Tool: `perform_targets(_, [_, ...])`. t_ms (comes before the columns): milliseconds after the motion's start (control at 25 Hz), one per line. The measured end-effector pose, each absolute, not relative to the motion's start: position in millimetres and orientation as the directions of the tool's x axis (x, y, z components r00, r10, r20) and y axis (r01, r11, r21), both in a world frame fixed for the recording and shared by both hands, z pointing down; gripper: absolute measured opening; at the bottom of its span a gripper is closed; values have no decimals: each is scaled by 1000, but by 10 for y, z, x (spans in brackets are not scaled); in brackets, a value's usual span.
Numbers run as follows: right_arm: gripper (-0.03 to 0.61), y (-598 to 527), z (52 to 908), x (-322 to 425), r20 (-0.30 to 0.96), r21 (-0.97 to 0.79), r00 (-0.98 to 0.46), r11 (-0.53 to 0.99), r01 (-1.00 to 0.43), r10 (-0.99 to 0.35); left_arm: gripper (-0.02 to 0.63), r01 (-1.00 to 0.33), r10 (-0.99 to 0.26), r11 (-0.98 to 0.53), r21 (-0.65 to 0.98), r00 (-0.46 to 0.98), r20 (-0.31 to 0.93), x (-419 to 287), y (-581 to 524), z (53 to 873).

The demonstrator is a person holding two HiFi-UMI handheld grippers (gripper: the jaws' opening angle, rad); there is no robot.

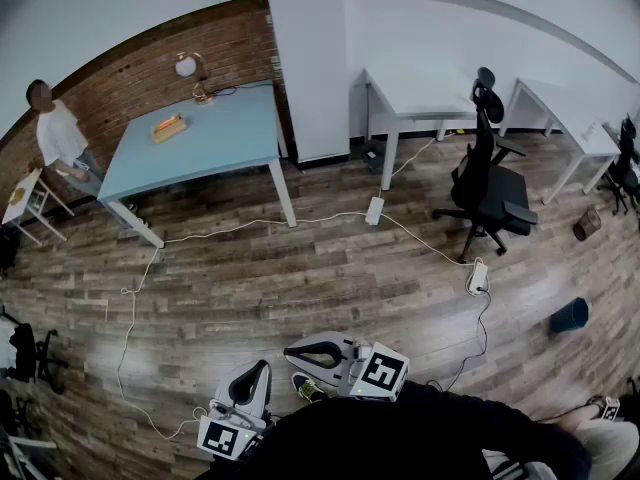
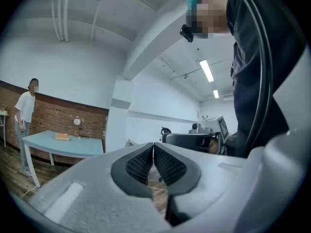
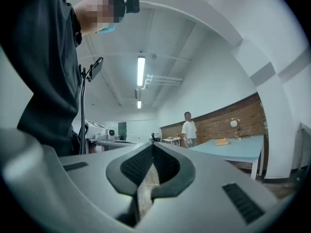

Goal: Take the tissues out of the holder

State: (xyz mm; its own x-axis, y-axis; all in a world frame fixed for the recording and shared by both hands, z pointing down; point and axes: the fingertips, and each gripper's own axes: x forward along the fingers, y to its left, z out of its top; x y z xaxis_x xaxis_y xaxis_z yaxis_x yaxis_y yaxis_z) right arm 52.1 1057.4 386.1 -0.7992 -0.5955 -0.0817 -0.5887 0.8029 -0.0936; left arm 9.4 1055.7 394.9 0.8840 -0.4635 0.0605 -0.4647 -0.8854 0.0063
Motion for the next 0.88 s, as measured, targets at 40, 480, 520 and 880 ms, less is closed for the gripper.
perform_targets(40, [5, 10504, 3861, 538, -81, -93, -783, 786, -611, -617, 11, -445, -444, -895, 18, 894, 61, 106, 10476, 3974])
perform_targets(480, [5, 10074, 3887, 154, -40, -87, -753, 753, -653, -657, 11, -421, -420, -902, 93, 907, 31, -258, 10020, 3978])
perform_targets(520, [6, 10044, 3874, 124, -41, -89, -754, 754, -650, -655, 11, -424, -423, -901, 95, 906, 31, -287, 9992, 3985])
perform_targets(880, [6, 9571, 3916, -57, -24, -104, -763, 760, -641, -646, 11, -451, -453, -883, 128, 891, 16, -483, 9486, 4005])
